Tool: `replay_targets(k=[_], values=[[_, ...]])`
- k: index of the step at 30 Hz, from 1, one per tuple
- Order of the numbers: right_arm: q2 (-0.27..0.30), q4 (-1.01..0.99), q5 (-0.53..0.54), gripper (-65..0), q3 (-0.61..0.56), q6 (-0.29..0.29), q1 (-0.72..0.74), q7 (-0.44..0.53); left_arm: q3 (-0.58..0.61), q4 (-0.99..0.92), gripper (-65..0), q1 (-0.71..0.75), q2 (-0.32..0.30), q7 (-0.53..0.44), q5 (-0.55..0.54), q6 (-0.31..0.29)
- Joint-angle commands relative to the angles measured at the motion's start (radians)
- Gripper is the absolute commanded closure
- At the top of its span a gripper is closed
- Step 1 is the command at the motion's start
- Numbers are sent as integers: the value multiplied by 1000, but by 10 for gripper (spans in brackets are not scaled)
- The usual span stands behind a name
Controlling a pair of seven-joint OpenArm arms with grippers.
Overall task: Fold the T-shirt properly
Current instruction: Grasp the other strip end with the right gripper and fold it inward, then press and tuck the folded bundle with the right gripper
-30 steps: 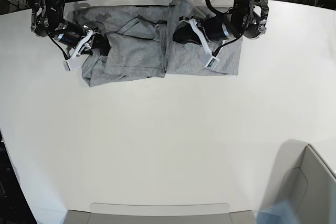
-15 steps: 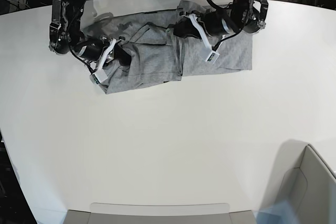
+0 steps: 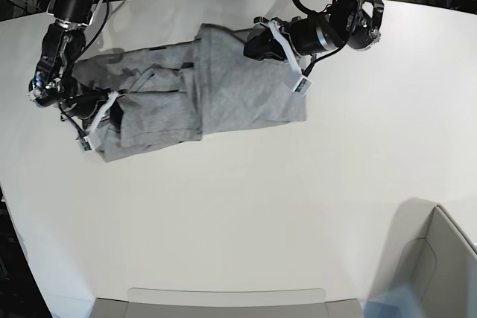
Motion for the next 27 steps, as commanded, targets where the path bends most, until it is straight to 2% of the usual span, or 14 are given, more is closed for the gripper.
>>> replay_targets(k=[1, 5, 7, 12, 15, 19, 24, 27], values=[[29, -1, -9, 0, 21, 15, 24, -3, -2, 17, 0, -6, 1, -8, -21, -6], [94, -7, -9, 0, 53, 15, 47, 3, -16, 20, 0, 10, -1, -7, -21, -6], [112, 22, -8, 0, 53, -27, 39, 37, -50, 20, 0, 19, -1, -5, -22, -6], [111, 175, -9, 0, 49, -79, -15, 43, -142, 20, 0, 45, -1, -4, -22, -8], [77, 280, -28, 0, -2, -128, -48, 43, -195, 20, 0, 60, -1, -4, -22, -8], [5, 458, -144, 0, -119, -197, -94, 43, -229, 20, 0, 70, -16, -2, -22, -8], [-121, 630, -305, 0, -228, -200, -102, -25, -226, 20, 0, 80, -42, -2, -22, -8], [-163, 653, -398, 0, -320, -206, -99, -28, -226, 20, 0, 80, -42, -2, -22, -8]])
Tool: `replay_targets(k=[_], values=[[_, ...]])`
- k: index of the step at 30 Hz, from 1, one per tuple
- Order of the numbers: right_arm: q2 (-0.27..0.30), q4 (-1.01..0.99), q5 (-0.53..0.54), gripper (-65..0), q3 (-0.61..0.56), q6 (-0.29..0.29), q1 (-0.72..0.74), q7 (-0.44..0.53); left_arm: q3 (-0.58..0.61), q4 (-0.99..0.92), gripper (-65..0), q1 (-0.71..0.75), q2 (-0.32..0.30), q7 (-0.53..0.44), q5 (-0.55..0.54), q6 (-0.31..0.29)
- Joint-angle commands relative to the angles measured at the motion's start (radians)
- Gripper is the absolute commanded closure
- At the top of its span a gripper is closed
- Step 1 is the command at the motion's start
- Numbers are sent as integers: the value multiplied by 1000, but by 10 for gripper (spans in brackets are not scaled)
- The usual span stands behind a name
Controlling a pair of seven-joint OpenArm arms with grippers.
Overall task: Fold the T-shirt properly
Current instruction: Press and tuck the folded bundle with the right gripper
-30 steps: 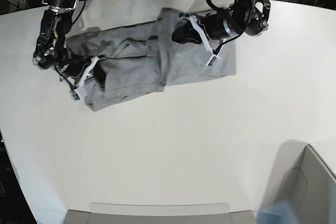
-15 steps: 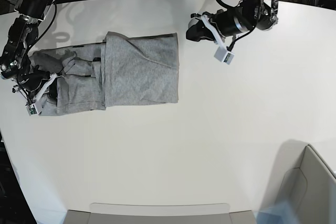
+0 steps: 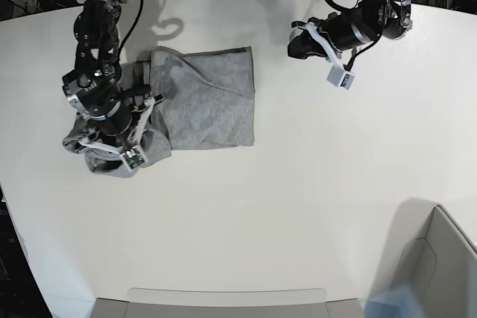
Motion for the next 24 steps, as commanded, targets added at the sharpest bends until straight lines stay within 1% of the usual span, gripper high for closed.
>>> replay_targets(k=[1, 4, 7, 10, 13, 14, 17, 18, 21, 22, 24], values=[[-12, 20, -25, 0, -31, -7, 17, 20, -2, 18, 0, -1, -7, -13, -20, -4], [-63, 31, -129, 0, -122, -9, 16, 20, -1, 18, 0, -1, -7, -13, -20, -4], [-104, 55, -209, 0, -188, -9, 7, 20, -2, 15, 0, -1, -7, -13, -20, -4], [-124, 50, -275, 0, -238, -9, 7, 22, -2, 14, 0, -1, -7, -13, -20, -4], [-129, 31, -316, 0, -309, -10, 10, 22, -2, 14, 0, -4, -7, -15, -20, -4], [-130, 11, -325, 0, -332, -21, 11, 22, -2, 14, 0, -6, -7, -15, -20, -4], [-132, -75, -338, 0, -390, -105, 22, 22, -2, 14, 0, -7, -7, -15, -20, -4], [-130, -108, -338, 0, -413, -124, 24, 20, -2, 14, 0, -7, -7, -15, -20, -4], [-127, -152, -338, 0, -465, -131, 19, 19, -2, 14, 0, -9, -7, -15, -18, -4], [-132, -152, -338, -20, -473, -134, 16, 19, -2, 14, 0, -9, -7, -15, -18, -4], [-133, -149, -338, -128, -479, -134, 1, 20, -2, 14, 0, -9, -7, -16, -17, -4]])
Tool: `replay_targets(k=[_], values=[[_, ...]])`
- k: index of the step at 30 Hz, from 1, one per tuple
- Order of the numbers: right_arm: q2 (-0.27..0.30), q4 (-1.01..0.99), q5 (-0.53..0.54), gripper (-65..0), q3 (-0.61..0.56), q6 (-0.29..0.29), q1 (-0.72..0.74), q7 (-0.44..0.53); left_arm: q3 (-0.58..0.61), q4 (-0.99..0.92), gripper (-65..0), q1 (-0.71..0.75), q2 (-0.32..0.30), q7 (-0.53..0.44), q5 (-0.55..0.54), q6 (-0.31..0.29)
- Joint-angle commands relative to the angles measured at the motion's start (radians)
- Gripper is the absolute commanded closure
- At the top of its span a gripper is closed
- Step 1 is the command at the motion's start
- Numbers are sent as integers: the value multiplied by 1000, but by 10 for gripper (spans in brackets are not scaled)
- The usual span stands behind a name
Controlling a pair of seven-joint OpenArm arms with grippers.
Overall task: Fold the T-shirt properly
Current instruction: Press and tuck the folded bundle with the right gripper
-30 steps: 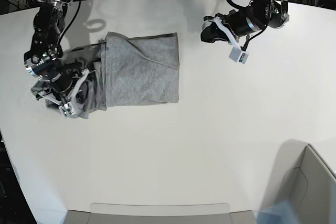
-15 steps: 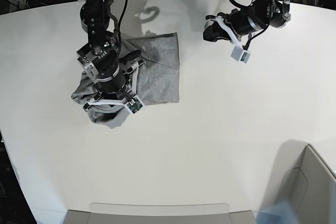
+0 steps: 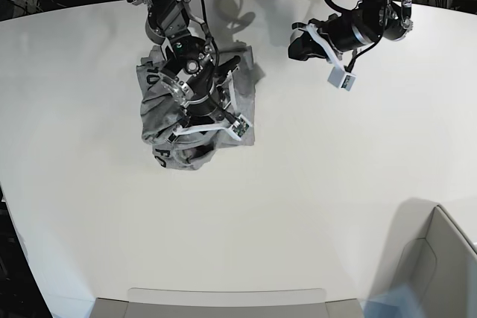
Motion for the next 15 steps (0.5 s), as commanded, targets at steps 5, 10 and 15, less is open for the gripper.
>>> replay_targets(k=[5, 10, 15], values=[[-5, 92, 4, -248, -65, -4, 3, 16, -2, 12, 0, -3, -5, -19, -16, -4], [-5, 169, 4, -248, -176, -2, -5, 19, -2, 12, 0, -3, -3, -19, -16, -4], [-2, 246, 4, -236, -13, -2, 10, 72, -2, 11, 0, -5, -3, -21, -16, -4]])
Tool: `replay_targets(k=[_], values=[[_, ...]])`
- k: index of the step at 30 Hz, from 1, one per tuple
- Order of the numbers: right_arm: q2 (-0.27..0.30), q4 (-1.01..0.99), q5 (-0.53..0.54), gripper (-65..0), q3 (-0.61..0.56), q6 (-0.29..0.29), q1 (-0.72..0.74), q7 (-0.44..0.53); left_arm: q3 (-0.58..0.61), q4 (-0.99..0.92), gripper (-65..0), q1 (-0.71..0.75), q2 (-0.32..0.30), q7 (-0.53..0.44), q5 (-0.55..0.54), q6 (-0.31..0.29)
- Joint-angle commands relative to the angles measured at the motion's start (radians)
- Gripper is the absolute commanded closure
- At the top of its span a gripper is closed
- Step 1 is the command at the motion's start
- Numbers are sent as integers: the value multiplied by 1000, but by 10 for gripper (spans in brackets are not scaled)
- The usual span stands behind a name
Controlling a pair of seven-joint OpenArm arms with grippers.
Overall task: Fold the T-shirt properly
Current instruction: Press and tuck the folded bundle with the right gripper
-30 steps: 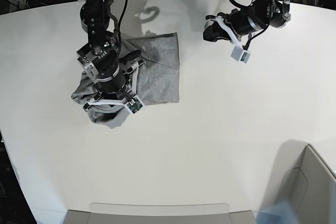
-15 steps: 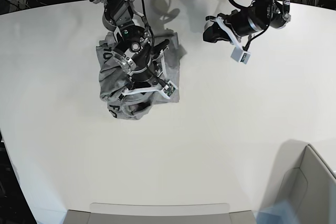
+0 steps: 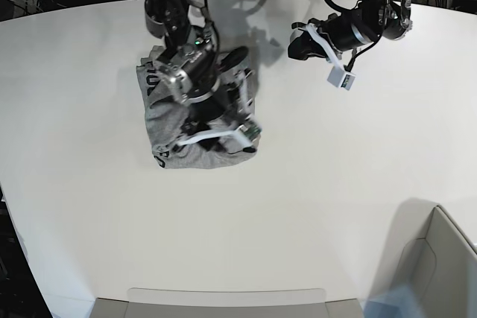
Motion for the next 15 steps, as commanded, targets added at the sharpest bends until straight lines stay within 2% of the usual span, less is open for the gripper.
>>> replay_targets(k=[1, 3, 6, 8, 11, 15], values=[[-2, 35, -10, -231, 46, -10, 31, 31, -2, 9, 0, -5, -6, -17, -17, -4], [4, 49, -10, -218, 148, -10, 49, 39, -2, -11, 0, -5, -6, -18, -17, -4], [50, 41, -9, -180, 264, -10, 83, 33, 5, -47, 0, -28, -3, -20, -20, -4], [88, 23, 10, -124, 303, -10, 84, 33, 5, -59, 0, -37, 0, -18, -20, -4], [127, -34, 82, 0, 373, -10, 84, 30, 5, -59, 0, -39, 2, -14, -20, -4], [166, -140, 143, 0, 424, -10, 83, -12, 5, -59, 0, -40, 0, -12, -20, -4]])
